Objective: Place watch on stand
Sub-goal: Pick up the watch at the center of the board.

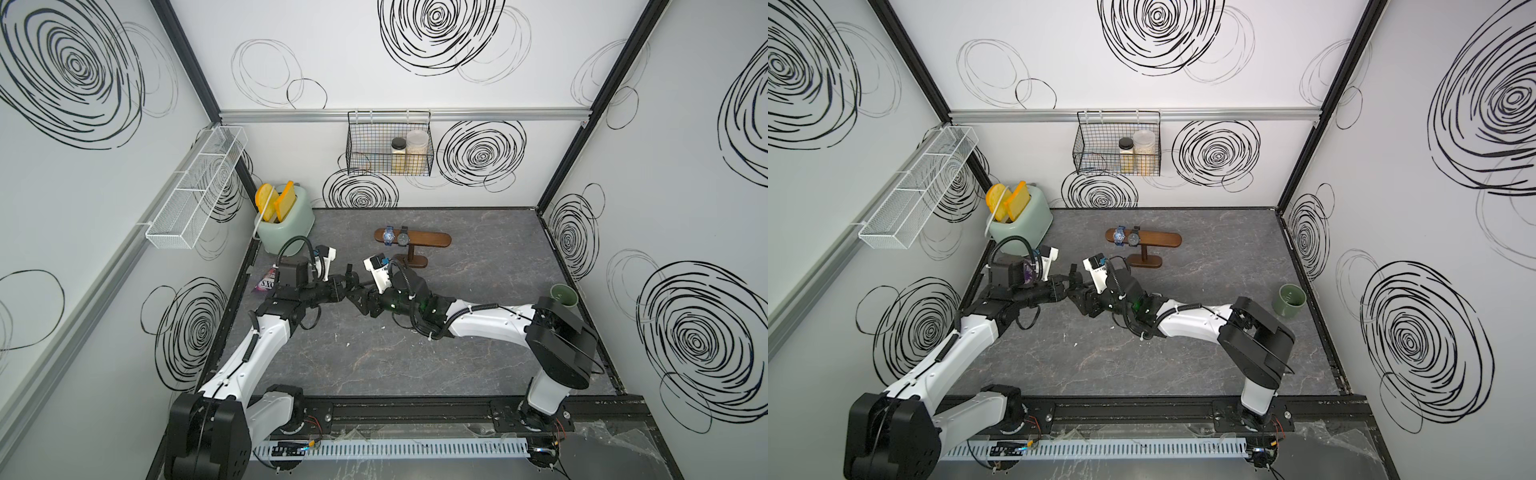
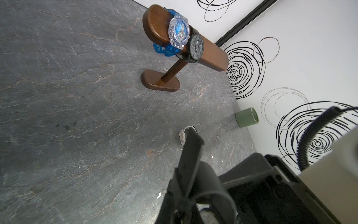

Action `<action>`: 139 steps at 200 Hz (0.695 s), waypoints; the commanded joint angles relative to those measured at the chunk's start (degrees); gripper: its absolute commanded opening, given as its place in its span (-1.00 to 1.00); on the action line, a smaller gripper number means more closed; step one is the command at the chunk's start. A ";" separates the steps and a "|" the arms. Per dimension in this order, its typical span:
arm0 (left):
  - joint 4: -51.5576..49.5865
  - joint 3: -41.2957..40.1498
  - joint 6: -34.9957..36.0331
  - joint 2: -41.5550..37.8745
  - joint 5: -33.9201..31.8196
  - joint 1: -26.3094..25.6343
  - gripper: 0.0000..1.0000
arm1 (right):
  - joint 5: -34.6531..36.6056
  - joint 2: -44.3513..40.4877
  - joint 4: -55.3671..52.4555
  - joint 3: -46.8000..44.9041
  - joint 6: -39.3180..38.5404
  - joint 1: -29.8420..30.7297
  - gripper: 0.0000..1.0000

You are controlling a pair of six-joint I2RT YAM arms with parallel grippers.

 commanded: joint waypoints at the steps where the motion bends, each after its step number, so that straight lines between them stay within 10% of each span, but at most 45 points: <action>1: 2.09 -0.14 0.01 0.03 1.09 -0.37 -1.00 | -0.82 0.72 0.90 -0.87 1.09 0.52 0.22; 139: 2.04 -0.16 0.01 0.26 0.99 -0.38 -0.99 | 1.05 -1.53 1.19 -1.34 -0.64 0.37 -0.24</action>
